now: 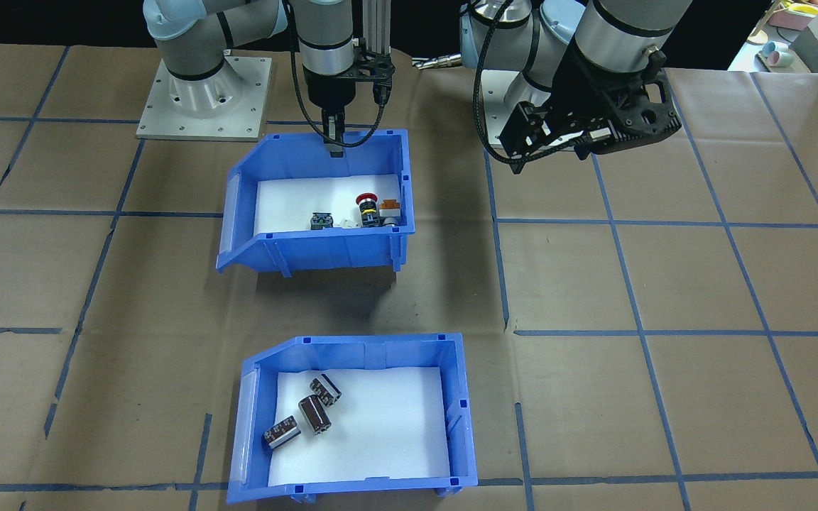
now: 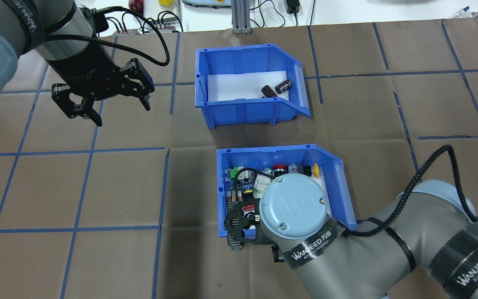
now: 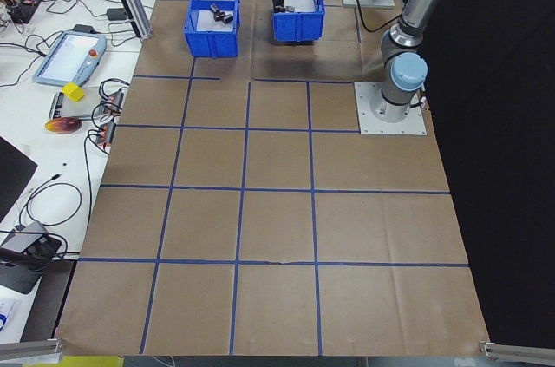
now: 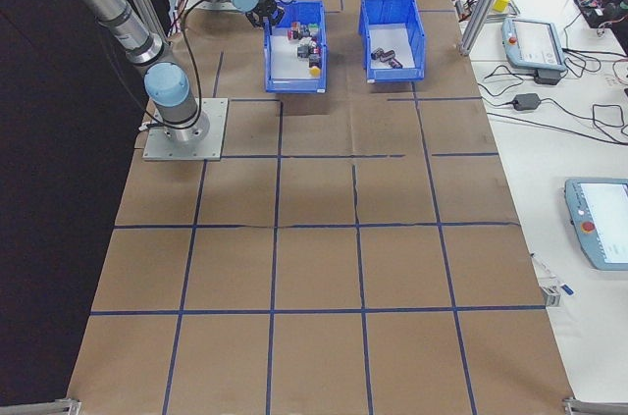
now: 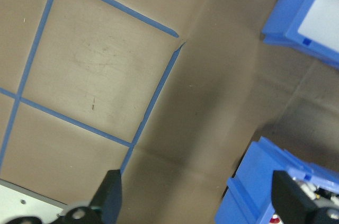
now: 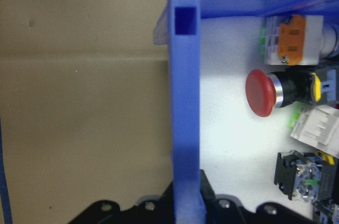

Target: Place battery box in front

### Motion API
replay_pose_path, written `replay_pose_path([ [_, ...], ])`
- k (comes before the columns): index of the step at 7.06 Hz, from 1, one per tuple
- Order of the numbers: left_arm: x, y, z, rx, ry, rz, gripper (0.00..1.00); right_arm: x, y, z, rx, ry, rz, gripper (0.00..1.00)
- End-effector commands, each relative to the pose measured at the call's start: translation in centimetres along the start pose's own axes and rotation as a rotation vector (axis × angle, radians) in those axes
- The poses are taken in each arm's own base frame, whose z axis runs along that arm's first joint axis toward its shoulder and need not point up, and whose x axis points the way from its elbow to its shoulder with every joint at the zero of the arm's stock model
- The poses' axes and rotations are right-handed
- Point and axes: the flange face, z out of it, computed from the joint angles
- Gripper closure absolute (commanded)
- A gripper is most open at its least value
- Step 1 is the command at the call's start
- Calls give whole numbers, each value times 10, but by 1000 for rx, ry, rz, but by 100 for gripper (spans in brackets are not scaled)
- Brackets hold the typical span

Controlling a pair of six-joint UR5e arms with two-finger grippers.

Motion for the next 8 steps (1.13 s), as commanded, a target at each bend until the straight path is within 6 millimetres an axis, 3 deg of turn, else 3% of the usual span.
replay_pose_path([
  [1,-26,7,-7,-21,6,291,1,2,-6,12,-8,-12,23,80],
  [3,-32,33,-25,18,3,330,1,2,-6,12,-8,-10,46,80],
  [4,-32,36,-28,30,1,334,1,2,-6,12,-6,-12,81,68],
  [5,-36,36,-28,30,-20,329,1,2,-7,13,1,-18,85,1],
  [8,-41,32,-19,14,-69,309,1,7,-6,-6,-8,-5,89,0],
])
